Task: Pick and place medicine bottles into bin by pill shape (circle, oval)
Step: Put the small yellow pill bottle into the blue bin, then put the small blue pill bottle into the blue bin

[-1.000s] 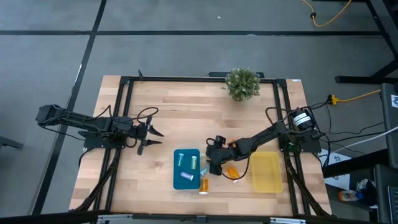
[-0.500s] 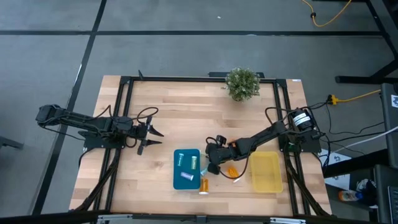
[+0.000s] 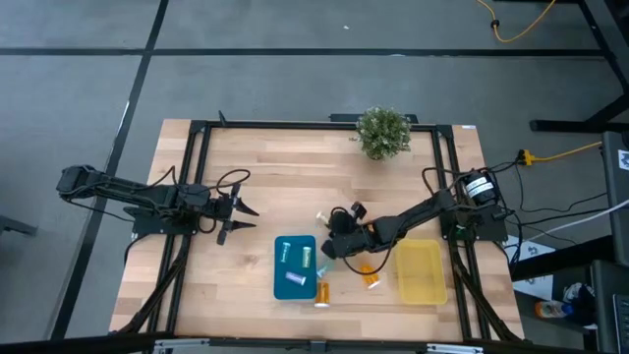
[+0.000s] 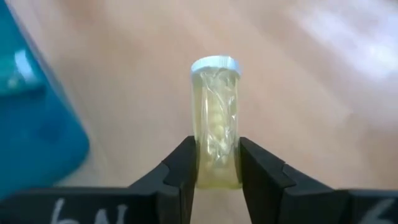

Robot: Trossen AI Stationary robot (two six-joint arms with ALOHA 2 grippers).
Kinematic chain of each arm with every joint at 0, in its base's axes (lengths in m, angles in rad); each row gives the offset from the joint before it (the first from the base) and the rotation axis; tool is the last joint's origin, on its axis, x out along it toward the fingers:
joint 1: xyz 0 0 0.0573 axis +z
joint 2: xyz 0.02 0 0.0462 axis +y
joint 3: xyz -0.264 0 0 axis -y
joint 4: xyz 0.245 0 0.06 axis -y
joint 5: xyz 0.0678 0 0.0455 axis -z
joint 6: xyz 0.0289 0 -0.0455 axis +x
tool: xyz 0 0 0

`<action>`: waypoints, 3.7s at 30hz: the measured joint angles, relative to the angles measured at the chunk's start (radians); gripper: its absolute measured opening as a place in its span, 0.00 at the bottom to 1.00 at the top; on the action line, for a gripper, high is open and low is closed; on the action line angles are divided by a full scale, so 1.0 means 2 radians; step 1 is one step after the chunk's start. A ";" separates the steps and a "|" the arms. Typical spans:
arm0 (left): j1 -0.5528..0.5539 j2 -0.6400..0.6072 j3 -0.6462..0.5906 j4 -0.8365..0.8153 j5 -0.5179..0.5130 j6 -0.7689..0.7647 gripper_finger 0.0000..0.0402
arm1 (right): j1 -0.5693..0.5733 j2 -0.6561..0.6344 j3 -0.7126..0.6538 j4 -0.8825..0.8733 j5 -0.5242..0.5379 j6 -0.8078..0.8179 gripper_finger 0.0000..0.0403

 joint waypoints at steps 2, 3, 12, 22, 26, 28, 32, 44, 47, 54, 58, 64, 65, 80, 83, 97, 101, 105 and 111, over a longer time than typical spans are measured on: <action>0.000 0.000 0.000 0.000 0.000 0.000 0.37 | 0.000 -0.009 0.000 0.016 0.004 -0.012 0.26; 0.000 0.000 0.000 0.000 0.000 0.000 0.37 | 0.000 -0.013 0.000 0.021 0.003 -0.024 0.27; 0.000 0.000 0.000 0.000 0.000 0.000 0.37 | 0.001 -0.049 0.001 0.118 -0.089 -0.120 0.27; 0.000 0.000 0.000 0.000 0.000 0.000 0.37 | 0.002 -0.049 0.001 0.205 -0.293 -0.185 0.28; 0.000 0.000 0.000 0.000 0.000 0.000 0.37 | 0.002 -0.049 0.001 0.204 -0.300 -0.182 0.29; 0.000 0.000 0.000 0.000 0.000 0.000 0.37 | 0.002 -0.049 0.001 0.207 -0.300 -0.181 0.29; 0.000 0.000 0.000 0.000 0.000 0.000 0.37 | 0.002 -0.049 0.001 0.222 -0.294 -0.181 0.29; 0.000 0.000 0.000 0.000 0.000 0.000 0.37 | 0.001 -0.049 0.001 0.236 -0.293 -0.182 0.43; 0.000 0.000 0.000 0.000 0.000 0.000 0.37 | 0.001 -0.049 0.001 0.237 -0.292 -0.182 0.45; 0.000 0.000 0.000 0.000 0.000 0.000 0.37 | 0.001 -0.049 0.001 0.236 -0.292 -0.182 0.45; 0.000 0.000 0.000 0.000 0.000 -0.001 0.37 | 0.001 -0.049 0.001 0.224 -0.293 -0.183 0.45; 0.000 0.000 0.000 0.000 0.000 -0.002 0.37 | 0.001 -0.051 0.001 0.165 -0.298 -0.165 0.45; 0.000 0.000 0.000 0.000 0.000 -0.002 0.37 | 0.002 -0.051 0.001 0.154 -0.305 -0.154 0.45; 0.000 0.000 0.000 0.000 0.000 0.000 0.37 | 0.031 -0.070 0.001 -0.005 -0.336 -0.132 0.45; 0.000 0.000 0.000 0.000 0.000 0.000 0.37 | 0.031 -0.064 0.001 -0.006 -0.336 -0.157 0.45; 0.000 0.000 0.000 0.000 0.000 0.000 0.37 | 0.031 -0.012 0.001 0.038 -0.330 -0.302 0.45; 0.000 0.000 0.000 0.000 0.000 0.000 0.37 | 0.031 -0.005 0.001 0.037 -0.328 -0.312 0.45; 0.000 0.000 0.000 0.000 0.000 0.000 0.37 | 0.028 0.005 0.001 0.038 -0.327 -0.313 0.45; 0.000 0.000 0.000 0.000 0.000 0.000 0.37 | 0.025 0.022 0.001 0.039 -0.327 -0.309 0.45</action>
